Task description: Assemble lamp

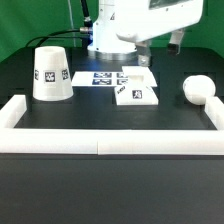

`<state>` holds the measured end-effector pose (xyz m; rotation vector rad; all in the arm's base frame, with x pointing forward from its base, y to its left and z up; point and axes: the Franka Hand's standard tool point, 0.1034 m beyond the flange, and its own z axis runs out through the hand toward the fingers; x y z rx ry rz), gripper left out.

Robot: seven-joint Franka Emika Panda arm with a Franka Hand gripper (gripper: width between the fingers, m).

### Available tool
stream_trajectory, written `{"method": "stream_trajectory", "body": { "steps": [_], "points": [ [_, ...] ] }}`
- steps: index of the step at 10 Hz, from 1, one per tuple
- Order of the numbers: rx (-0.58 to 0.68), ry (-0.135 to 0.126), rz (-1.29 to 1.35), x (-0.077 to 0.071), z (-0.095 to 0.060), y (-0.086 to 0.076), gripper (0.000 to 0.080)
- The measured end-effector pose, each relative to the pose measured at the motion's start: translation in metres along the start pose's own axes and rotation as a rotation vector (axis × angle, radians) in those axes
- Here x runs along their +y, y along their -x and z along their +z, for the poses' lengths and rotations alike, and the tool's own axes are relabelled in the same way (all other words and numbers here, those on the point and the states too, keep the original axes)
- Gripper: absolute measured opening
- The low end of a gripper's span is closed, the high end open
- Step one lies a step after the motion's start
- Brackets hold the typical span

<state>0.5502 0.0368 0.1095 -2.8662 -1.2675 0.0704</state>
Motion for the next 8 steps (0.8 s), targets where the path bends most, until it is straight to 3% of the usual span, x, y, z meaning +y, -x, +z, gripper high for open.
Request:
{"method": "stream_trajectory", "body": {
  "steps": [3,8],
  "points": [
    [-0.005,-0.002,0.262,-0.010,0.007,0.022,0.0699],
    [-0.003,-0.008,0.569,-0.012,0.008,0.019,0.0699]
  ]
}}
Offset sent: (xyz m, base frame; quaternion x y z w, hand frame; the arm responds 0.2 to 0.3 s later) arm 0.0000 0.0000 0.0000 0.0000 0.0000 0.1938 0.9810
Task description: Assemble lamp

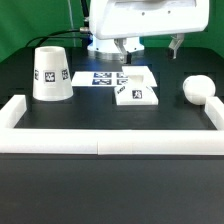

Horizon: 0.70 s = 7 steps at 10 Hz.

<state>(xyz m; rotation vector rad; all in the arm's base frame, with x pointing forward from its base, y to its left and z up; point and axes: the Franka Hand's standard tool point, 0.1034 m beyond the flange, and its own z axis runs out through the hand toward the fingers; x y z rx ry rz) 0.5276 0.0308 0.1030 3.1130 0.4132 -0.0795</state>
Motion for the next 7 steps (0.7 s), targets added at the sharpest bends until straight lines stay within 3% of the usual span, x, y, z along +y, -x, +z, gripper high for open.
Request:
{"method": "stream_trajectory", "body": {
  "steps": [2,7],
  "points": [
    [-0.009,-0.001,0.125,0.000,0.006,0.012,0.0699],
    [-0.006,0.000,0.122,-0.010,0.023,0.065,0.0699]
  ]
}}
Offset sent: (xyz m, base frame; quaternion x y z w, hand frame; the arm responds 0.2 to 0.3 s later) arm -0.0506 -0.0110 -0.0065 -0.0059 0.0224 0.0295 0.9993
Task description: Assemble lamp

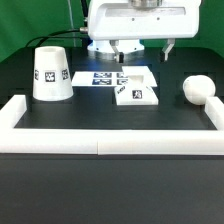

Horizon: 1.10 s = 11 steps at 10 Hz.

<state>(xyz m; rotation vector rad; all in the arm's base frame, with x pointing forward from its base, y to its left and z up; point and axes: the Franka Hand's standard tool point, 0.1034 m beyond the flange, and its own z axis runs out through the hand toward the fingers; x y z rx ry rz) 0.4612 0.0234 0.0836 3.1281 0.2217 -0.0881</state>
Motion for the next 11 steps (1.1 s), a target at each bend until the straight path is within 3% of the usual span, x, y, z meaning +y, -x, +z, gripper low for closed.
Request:
{"method": "stream_trajectory", "body": {
  "steps": [1,6,11],
  "points": [
    [-0.007,-0.001,-0.006,0.001,0.004,0.007,0.0699],
    [-0.003,-0.002,-0.008,0.002,0.008,0.008,0.0699],
    [-0.024,-0.009,-0.009,-0.002,0.033,0.021,0.0699]
  ]
}}
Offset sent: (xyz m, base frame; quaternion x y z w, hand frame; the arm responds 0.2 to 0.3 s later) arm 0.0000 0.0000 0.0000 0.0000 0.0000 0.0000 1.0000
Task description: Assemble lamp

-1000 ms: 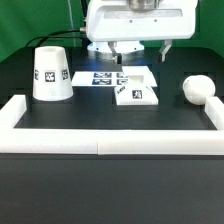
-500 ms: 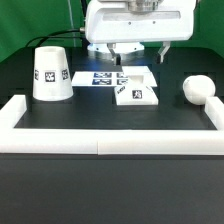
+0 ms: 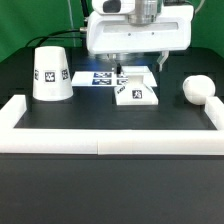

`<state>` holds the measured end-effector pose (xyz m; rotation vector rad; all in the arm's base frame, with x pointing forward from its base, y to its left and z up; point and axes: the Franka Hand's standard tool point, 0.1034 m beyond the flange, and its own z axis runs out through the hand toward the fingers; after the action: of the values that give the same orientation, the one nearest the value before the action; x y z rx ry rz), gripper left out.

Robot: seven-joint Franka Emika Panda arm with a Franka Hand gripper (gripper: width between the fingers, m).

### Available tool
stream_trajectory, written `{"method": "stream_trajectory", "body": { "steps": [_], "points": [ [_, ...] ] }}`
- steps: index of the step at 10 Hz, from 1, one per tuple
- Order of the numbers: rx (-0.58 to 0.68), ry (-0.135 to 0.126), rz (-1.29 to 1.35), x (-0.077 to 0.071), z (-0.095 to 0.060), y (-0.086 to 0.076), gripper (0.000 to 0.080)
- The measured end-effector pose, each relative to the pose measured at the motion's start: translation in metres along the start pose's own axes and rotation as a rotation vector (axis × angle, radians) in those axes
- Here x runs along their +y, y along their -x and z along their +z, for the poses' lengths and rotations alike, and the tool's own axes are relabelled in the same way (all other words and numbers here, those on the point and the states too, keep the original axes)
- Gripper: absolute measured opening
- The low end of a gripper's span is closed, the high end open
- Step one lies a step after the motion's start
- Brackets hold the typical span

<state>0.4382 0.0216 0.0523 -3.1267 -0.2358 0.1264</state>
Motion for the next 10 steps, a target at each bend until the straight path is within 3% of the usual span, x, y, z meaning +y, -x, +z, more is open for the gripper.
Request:
{"method": "stream_trajectory", "body": {
  "steps": [2,3,5,10],
  "points": [
    [-0.007,-0.002,0.001,0.0006,0.0049,0.0020,0.0699],
    [-0.009,-0.002,0.001,0.0005,0.0059,0.0025,0.0580],
    [-0.009,-0.002,-0.001,0.0002,0.0059,0.0022,0.0534],
    [-0.009,-0.002,-0.002,0.0000,0.0059,0.0022,0.0534]
  ]
}}
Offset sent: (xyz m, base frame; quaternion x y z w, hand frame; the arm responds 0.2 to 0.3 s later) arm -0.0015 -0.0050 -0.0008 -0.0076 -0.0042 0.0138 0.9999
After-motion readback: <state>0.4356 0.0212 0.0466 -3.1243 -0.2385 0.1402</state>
